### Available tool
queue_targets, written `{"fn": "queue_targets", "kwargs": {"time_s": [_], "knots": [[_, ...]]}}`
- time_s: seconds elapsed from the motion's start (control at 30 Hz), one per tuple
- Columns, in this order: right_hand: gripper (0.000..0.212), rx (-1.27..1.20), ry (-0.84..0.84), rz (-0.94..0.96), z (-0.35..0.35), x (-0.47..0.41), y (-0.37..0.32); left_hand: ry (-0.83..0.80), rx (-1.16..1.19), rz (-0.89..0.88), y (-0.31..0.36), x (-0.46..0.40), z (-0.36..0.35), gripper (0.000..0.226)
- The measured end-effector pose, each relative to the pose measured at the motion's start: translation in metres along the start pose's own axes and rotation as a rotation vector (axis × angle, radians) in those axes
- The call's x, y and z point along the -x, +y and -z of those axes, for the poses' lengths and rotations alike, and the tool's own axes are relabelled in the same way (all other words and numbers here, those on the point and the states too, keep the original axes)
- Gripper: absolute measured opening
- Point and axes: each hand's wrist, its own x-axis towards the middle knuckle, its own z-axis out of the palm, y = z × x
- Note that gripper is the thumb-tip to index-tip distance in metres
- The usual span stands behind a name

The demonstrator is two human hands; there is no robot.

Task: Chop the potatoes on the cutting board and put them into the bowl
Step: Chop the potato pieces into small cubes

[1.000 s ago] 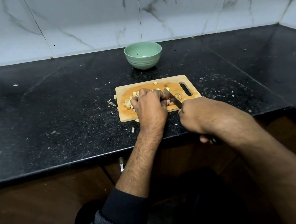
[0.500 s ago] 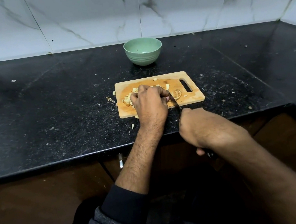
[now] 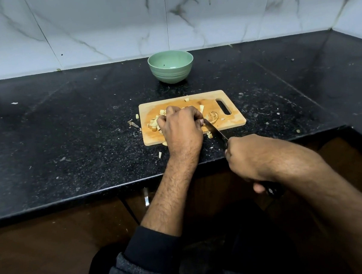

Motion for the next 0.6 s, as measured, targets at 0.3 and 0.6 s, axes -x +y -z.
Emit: {"fn": "queue_targets", "kwargs": {"time_s": [0.3, 0.6], "knots": [[0.024, 0.035, -0.083, 0.020, 0.009, 0.023, 0.000, 0.039, -0.015, -0.014, -0.001, -0.002, -0.002, 0.013], [0.032, -0.261, -0.088, -0.014, 0.027, 0.026, 0.008, 0.103, 0.076, -0.026, -0.001, -0.002, -0.001, 0.019]]}}
